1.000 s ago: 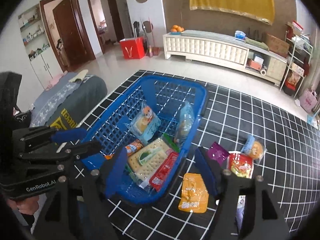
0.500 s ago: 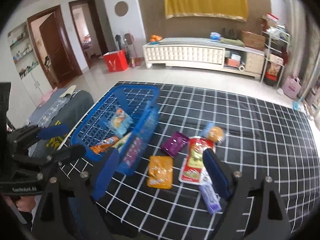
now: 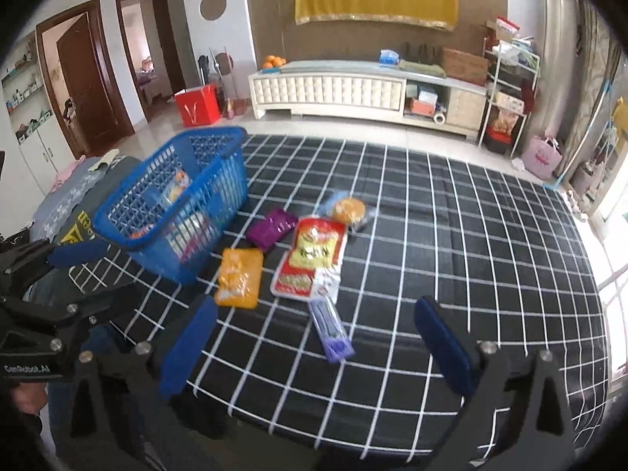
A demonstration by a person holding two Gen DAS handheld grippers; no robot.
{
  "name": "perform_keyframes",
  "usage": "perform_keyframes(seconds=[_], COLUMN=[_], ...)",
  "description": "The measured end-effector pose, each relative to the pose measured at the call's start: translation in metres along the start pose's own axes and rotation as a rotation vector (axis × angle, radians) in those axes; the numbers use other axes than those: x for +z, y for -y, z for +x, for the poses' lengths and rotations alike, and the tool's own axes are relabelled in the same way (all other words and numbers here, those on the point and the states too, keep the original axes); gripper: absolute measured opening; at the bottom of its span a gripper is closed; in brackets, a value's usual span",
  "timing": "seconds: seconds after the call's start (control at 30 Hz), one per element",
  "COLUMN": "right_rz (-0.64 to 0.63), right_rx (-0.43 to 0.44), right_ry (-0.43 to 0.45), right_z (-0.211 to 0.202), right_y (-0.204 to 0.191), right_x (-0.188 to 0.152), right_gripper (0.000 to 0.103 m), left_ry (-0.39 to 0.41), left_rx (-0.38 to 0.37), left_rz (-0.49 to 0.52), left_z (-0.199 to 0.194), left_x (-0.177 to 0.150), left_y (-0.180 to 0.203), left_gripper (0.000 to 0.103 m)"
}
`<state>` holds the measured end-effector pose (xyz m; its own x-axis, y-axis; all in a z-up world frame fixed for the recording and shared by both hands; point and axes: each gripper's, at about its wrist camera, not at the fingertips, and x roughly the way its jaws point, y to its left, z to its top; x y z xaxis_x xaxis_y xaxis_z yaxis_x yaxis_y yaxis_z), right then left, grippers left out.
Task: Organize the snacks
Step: 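Move the left tool to the orange pouch while the right tool approaches the red-and-yellow bag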
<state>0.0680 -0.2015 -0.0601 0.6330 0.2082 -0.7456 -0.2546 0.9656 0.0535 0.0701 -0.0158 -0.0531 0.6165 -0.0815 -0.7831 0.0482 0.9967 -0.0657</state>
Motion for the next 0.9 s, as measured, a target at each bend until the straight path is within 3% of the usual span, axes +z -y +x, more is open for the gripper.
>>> perform_keyframes(seconds=[0.47,0.67,0.9], right_rz=[0.02,0.017,0.044], right_rx=[0.002,-0.009,-0.022], right_ry=[-0.1,-0.128,-0.16], right_z=[0.05,0.074,0.103], right_y=[0.032,0.043,0.056], right_x=[-0.031,-0.026,-0.02], right_gripper=[0.103,0.103,0.103], left_ry=[-0.129,-0.18,-0.239], left_rx=[0.097,0.159,0.172], left_rz=[-0.028,-0.027,-0.01], left_z=[0.069,0.106,0.151], left_x=[-0.021,-0.014,0.001], left_y=[0.016,0.015,0.012], left_gripper=[0.078,0.078,0.078])
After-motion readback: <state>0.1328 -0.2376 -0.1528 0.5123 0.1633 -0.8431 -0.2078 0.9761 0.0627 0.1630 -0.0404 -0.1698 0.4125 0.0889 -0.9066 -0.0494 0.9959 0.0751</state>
